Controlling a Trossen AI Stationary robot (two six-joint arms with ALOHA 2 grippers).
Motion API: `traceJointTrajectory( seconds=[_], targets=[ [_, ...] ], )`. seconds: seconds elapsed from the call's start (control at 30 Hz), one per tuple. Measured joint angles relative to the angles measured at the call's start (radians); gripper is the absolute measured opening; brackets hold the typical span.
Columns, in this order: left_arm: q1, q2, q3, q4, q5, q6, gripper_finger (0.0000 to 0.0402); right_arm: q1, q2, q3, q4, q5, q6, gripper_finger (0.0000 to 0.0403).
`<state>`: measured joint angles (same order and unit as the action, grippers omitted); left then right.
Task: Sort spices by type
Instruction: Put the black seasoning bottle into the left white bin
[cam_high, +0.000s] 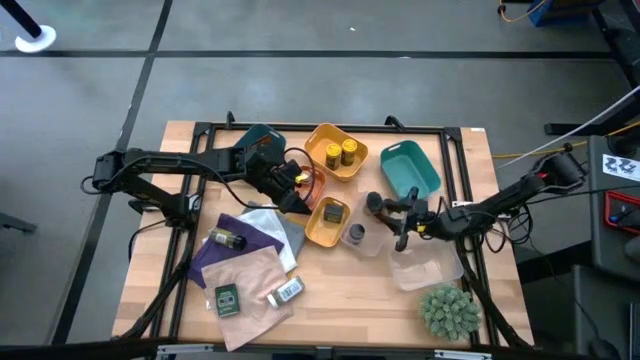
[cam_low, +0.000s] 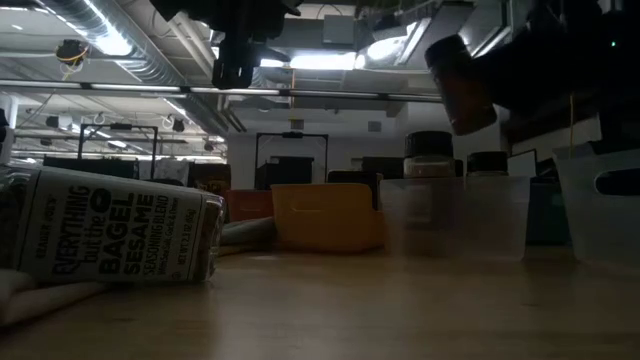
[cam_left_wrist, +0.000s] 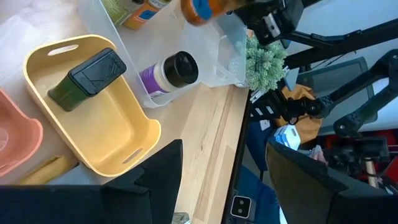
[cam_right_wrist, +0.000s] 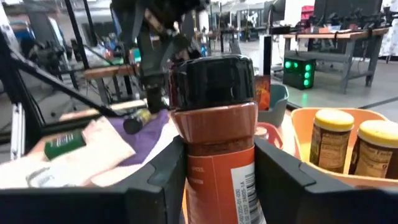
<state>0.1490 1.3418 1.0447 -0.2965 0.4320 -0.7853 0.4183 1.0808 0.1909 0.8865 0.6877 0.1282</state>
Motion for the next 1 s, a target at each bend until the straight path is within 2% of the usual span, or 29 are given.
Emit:
traceJointTrajectory(
  seconds=[0.4, 0.67, 0.73, 0.9, 1.0],
  targets=[
    [-0.005, 0.0, 0.0, -0.001, -0.001, 0.007, 0.0212, 0.0, 0.285, 0.014, 0.185, 0.1, 0.051, 0.0156],
    [-0.029, 0.0, 0.0, 0.0, -0.02, 0.007, 0.0212, 0.0, 0.408, 0.014, 0.278, 0.118, 0.062, 0.0156],
    [-0.037, 0.0, 0.0, 0.0, -0.043, 0.015, 0.0212, 0.0, 0.431, 0.014, 0.296, 0.118, 0.063, 0.0156],
    [-0.064, 0.006, 0.0, -0.001, -0.195, 0.089, 0.0212, 0.0, 0.463, 0.014, 0.302, 0.121, 0.062, 0.0156],
    [-0.069, 0.012, 0.0, 0.002, -0.244, 0.118, 0.0212, 0.0, 0.469, 0.014, 0.299, 0.128, 0.062, 0.0156]
  ],
)
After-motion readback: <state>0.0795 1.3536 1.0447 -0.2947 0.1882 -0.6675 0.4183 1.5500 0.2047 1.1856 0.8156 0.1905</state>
